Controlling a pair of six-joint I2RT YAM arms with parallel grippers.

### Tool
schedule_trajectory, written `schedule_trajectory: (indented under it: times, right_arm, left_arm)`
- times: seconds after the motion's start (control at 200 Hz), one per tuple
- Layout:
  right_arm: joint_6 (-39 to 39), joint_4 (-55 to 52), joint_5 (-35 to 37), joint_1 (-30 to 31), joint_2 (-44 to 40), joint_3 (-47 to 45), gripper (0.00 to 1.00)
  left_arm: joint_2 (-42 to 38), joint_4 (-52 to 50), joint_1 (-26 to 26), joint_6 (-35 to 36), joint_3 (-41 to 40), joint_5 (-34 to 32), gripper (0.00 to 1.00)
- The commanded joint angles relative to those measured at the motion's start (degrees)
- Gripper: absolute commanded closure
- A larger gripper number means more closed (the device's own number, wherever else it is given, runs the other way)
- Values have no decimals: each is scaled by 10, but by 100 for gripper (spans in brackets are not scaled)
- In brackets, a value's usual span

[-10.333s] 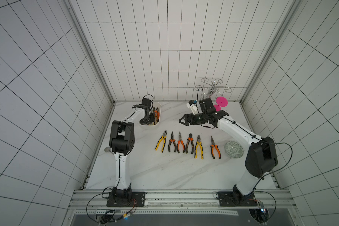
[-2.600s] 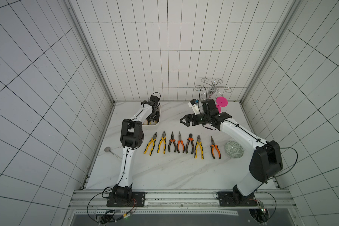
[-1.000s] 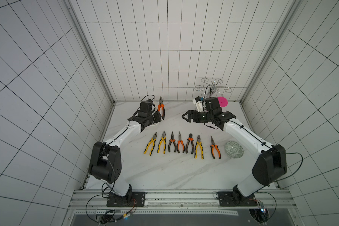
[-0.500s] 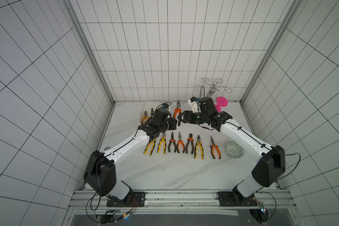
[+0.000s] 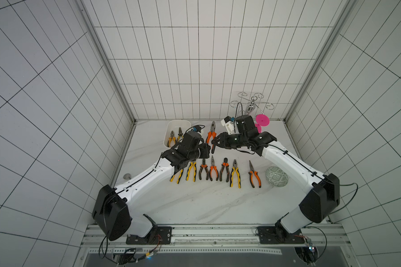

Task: Take the pliers out of the storage box
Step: Pick up the pliers from the storage box.

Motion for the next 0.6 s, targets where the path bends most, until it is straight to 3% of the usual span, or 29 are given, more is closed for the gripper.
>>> schedule_trajectory:
  times: [0.0, 0.09, 0.14, 0.25, 0.425, 0.595]
  right_arm:
    - [-8, -11, 1, -3, -36, -28, 97]
    - [-15, -11, -2, -3, -55, -45, 100]
    - [-19, -10, -4, -3, -67, -54, 100]
    - [-36, -9, -6, -3, -103, -82, 100]
    - [-65, -10, 0, -8, -182, -157, 100]
    - [-71, -13, -11, -18, -260, -267, 100]
  left_arm:
    - [-28, 32, -11, 12, 2, 5, 100]
    - [-29, 28, -19, 15, 1, 2, 99]
    - [-33, 28, -25, 15, -1, -1, 89]
    - [-43, 17, -38, 20, -6, -5, 54]
    - [-72, -25, -66, 44, -22, -3, 35]
    - [-144, -31, -99, 44, -92, -23, 16]
